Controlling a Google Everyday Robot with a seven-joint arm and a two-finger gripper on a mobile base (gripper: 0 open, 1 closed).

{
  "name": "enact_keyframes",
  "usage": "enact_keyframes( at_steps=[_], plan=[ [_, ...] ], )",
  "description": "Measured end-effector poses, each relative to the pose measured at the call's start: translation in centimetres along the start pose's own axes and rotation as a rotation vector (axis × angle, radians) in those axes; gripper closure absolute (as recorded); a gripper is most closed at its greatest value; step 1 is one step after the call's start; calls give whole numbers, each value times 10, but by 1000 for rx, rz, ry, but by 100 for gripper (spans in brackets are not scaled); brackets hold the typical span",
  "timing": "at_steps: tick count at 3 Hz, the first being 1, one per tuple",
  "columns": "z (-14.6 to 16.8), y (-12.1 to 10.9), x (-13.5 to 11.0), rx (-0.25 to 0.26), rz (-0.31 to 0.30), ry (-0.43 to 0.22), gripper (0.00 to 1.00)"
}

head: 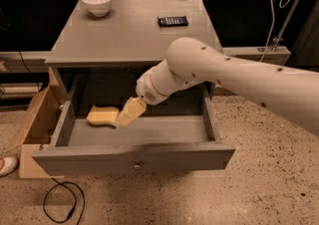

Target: Pick sponge from top drawer and place on counter

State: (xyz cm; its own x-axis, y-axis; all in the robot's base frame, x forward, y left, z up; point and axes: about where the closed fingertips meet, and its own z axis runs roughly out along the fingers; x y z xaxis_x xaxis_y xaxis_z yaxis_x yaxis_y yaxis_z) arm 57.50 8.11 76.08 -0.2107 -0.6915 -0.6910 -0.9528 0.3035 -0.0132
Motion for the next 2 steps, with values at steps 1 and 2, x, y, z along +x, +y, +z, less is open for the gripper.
enact_keyframes(
  at_steps=[1,2],
  plan=[
    [100,-11,-28,-13,40,-5,0],
    [110,-14,-25,-16,31,-4,0]
  ],
)
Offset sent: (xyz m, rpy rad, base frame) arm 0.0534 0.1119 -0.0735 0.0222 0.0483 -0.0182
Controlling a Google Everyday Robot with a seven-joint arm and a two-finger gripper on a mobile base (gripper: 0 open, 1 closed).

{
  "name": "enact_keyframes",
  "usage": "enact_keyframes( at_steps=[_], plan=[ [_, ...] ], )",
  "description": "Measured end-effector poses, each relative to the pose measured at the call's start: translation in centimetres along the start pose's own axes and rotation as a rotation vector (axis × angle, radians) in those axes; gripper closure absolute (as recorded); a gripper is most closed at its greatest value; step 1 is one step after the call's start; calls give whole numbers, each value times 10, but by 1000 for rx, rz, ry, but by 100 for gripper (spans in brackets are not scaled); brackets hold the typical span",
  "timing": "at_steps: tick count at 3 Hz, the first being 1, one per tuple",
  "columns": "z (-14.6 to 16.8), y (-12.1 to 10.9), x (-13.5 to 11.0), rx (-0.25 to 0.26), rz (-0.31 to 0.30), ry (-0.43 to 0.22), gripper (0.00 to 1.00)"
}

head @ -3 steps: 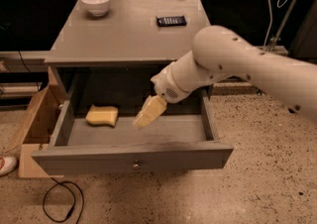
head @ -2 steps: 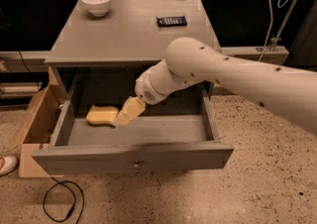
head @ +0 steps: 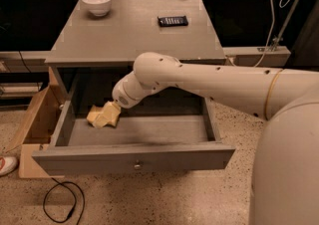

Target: Pick sponge from top drawer and place on counter

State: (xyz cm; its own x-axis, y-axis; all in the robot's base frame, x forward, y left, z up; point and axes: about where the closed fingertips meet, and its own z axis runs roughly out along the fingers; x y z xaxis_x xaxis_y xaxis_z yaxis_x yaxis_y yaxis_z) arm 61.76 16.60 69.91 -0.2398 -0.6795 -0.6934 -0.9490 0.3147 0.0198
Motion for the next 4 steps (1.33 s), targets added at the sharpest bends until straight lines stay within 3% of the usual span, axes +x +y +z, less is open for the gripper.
enact_keyframes(
  at_steps=[2,4],
  plan=[
    [47,-30,8,55,-69,-19,0],
    [89,-54,38,42,-102,-65,0]
  ],
)
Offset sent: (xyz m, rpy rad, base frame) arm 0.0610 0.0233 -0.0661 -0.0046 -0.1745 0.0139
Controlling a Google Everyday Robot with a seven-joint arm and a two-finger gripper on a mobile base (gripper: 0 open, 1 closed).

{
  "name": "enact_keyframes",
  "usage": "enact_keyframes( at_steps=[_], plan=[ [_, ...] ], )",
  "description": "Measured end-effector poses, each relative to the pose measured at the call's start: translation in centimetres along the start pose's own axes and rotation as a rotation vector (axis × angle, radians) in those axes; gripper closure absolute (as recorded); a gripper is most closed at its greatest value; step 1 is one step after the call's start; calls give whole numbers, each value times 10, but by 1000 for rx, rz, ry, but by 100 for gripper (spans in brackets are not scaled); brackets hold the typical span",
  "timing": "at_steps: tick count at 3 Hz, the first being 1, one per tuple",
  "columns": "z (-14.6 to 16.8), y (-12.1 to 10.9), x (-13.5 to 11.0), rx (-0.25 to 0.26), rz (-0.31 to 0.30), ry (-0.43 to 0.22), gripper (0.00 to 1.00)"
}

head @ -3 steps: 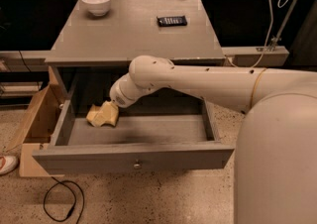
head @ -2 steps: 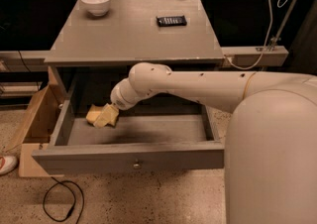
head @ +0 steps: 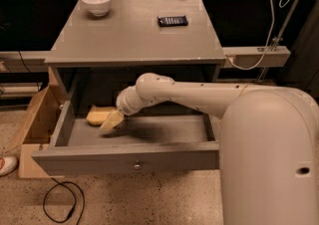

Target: Pick sponge from top drawer and place on counter

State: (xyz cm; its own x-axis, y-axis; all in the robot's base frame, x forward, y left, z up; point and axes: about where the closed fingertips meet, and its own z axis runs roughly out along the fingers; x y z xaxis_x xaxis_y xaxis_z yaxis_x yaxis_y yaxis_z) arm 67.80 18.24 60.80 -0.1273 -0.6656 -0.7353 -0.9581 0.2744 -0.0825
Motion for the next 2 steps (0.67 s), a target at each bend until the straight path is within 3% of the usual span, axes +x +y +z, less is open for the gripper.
enact_keyframes(
  at_steps=[2],
  plan=[
    [-11,4,5,8,-11,-38,50]
  ],
)
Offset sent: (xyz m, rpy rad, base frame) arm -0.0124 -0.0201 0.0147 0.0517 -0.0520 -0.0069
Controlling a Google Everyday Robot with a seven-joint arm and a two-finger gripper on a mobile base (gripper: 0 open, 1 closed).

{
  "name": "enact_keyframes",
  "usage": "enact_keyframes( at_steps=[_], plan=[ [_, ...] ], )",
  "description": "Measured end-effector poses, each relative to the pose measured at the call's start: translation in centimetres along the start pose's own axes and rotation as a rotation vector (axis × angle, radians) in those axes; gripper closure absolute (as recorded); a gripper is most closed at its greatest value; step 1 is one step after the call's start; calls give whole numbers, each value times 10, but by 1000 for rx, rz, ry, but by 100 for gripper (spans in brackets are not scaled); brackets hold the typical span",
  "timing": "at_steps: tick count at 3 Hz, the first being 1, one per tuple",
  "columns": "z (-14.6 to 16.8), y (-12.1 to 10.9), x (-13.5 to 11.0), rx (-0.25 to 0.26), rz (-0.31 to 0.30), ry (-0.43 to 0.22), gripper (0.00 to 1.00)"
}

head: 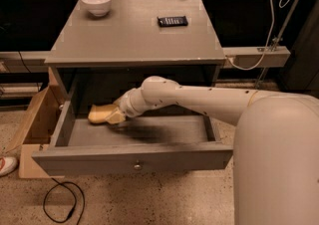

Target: Pick sponge from top drawer and place on counter

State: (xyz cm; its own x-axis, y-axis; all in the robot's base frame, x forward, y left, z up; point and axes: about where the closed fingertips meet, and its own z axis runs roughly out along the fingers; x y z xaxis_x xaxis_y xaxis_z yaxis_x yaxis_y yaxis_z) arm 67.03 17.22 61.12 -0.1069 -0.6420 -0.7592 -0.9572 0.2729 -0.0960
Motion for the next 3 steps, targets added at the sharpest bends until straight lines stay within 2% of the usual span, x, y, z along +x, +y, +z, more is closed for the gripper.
enact_keyframes(
  at_steps=[1,2,3],
  plan=[
    [-15,0,5,41,21,-9,73],
    [-37,4,12,73,44,-78,96],
    [-75,17,3,97,6,-192,100]
  ],
)
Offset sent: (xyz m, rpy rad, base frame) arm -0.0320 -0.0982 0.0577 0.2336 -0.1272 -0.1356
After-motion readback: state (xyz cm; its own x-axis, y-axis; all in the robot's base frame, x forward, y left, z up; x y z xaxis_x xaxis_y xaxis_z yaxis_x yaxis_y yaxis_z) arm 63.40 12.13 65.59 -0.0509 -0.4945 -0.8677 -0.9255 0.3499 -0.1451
